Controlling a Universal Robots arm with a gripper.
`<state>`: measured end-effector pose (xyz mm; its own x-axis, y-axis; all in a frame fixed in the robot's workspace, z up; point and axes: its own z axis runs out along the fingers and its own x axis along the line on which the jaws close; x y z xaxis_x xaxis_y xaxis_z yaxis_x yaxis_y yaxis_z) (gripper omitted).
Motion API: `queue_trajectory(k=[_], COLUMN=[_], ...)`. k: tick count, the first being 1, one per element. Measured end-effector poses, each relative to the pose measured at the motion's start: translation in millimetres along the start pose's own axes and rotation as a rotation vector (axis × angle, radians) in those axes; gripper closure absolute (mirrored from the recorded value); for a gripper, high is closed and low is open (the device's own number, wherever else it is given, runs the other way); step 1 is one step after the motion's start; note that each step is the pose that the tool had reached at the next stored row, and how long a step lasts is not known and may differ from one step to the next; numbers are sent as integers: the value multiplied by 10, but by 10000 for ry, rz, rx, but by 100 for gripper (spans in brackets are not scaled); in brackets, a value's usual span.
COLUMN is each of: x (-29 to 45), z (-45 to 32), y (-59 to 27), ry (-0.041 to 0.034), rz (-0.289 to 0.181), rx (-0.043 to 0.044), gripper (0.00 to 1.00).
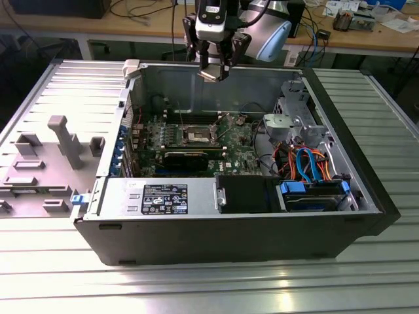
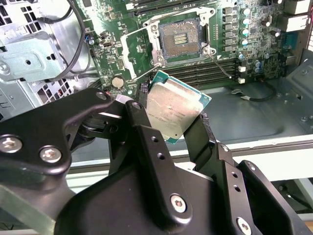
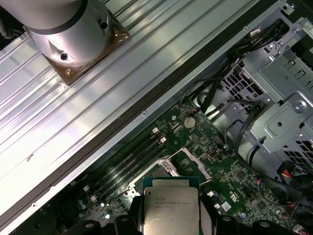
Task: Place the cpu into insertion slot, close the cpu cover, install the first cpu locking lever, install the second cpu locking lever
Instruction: 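Place the cpu into insertion slot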
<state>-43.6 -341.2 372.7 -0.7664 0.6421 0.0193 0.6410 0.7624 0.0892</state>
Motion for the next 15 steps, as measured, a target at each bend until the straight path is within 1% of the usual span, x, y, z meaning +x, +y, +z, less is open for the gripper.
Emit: queue_trajectory(k=[2,5,7,11,15], x=[0,0,1,1,1], z=[0,2,3,4,4], y=[0,0,-1,-1,-1], ry=[-14,-54,-71,-88,-89], rz=[160,608,803,992,1002], rx=[-3,-12,-15,-19,-19], gripper=[45,45,45,45,45])
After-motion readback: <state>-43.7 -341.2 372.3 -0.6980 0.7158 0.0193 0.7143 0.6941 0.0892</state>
